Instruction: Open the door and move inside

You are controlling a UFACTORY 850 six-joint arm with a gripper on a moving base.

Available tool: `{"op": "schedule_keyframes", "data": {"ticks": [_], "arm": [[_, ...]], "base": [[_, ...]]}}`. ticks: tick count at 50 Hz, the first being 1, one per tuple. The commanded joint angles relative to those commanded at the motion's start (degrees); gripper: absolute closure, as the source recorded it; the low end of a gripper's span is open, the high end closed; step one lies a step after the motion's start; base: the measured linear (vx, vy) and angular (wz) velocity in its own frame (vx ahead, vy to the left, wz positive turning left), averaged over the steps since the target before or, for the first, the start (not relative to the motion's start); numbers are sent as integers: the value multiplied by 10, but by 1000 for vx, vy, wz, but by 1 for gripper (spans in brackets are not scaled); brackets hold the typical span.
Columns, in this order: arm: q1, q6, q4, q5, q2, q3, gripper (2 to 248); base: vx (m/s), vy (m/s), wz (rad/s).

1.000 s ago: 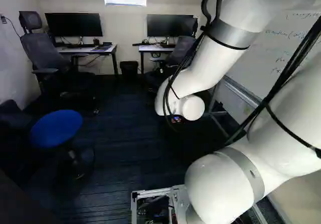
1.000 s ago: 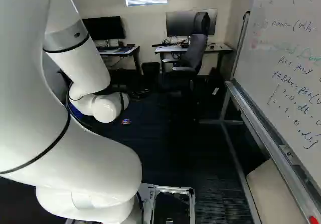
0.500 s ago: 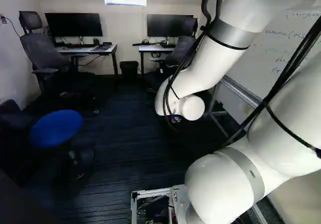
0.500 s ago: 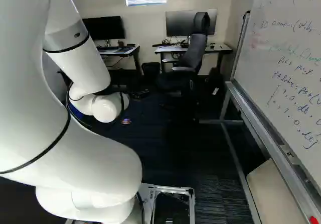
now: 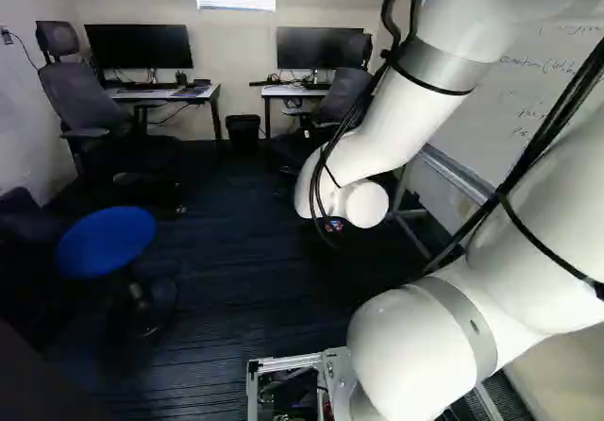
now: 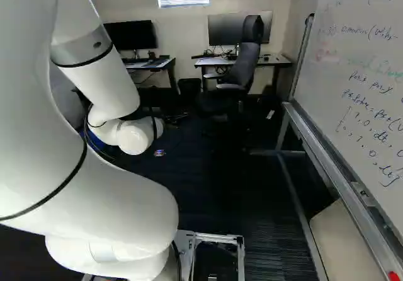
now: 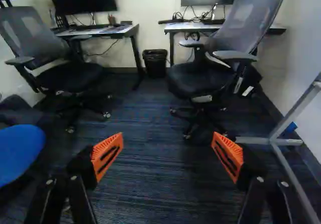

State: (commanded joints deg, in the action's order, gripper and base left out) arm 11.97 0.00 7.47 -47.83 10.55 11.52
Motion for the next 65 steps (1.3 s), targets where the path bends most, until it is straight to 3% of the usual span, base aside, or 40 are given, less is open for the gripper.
{"op": "schedule_keyframes", "data": {"ticks": [37,65], "arm": [[-87,0,-55,-16,40,-48,3],[-119,0,-74,-22,54,-65,3]], "base": [[0,0,0],[0,0,0]]}}
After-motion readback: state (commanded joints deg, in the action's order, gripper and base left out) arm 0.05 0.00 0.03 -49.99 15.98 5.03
